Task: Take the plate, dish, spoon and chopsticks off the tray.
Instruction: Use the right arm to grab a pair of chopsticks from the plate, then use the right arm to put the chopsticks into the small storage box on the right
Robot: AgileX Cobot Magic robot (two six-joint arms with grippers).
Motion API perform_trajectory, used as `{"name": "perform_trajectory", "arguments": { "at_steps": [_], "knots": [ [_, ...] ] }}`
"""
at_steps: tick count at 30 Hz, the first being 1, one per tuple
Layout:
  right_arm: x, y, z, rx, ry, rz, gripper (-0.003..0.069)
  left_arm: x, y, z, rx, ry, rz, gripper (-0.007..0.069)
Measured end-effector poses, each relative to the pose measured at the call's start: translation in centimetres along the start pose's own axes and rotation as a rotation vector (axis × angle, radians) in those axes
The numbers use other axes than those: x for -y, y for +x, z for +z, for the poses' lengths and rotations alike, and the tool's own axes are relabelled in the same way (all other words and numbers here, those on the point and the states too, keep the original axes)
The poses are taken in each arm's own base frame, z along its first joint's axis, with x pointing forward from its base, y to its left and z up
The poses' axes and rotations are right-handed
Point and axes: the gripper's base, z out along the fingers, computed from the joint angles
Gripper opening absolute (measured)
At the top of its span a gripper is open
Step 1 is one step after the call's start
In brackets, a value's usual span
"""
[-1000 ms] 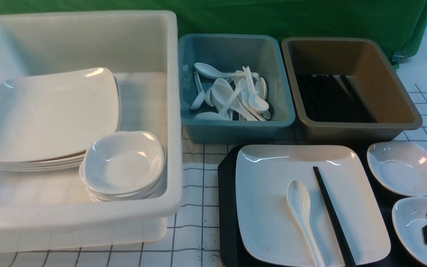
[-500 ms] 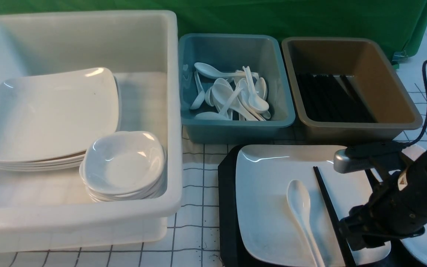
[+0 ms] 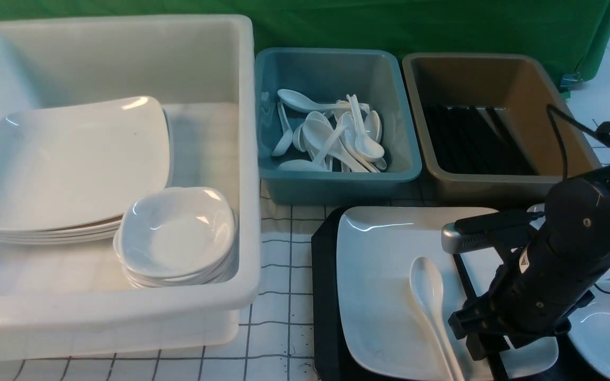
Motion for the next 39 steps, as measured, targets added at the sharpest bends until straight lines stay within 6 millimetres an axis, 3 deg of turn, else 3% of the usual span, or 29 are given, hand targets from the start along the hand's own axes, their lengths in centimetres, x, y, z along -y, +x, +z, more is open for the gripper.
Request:
{"name": "perform_trajectory", "arguments": {
  "at_steps": [4,7,11,14,21,28,36,39],
  "knots": [
    [0.0,-0.2,0.6,-0.011,0.002,0.001,0.0444,0.0,0.0,0.0,0.000,0.000,0.000,0.0020],
    [0.0,-0.2,0.9,-0.019,0.004,-0.001,0.0400,0.0,0.0,0.0,0.000,0.000,0.000,0.0020],
    [0.0,0.0,0.9,-0.039,0.007,-0.011,0.0218,0.0,0.0,0.0,0.000,0.000,0.000,0.0020],
    [0.0,0.1,0.8,-0.066,0.009,-0.025,0.0129,0.0,0.0,0.0,0.000,0.000,0.000,0.0020],
    [0.0,0.4,-1.4,-0.118,0.011,-0.034,0.0127,0.0,0.0,0.0,0.000,0.000,0.000,0.0020],
    [-0.1,0.1,-5.8,0.009,0.013,-0.061,0.0127,0.0,0.0,0.0,0.000,0.000,0.000,0.0020],
    [1.2,-3.4,-10.2,0.252,0.024,-0.027,0.0127,0.0,0.0,0.0,0.000,0.000,0.000,0.0021],
    [3.1,-6.0,-11.9,0.384,0.040,0.029,0.0127,0.0,0.0,0.0,0.000,0.000,0.000,0.0021]
  ]
}}
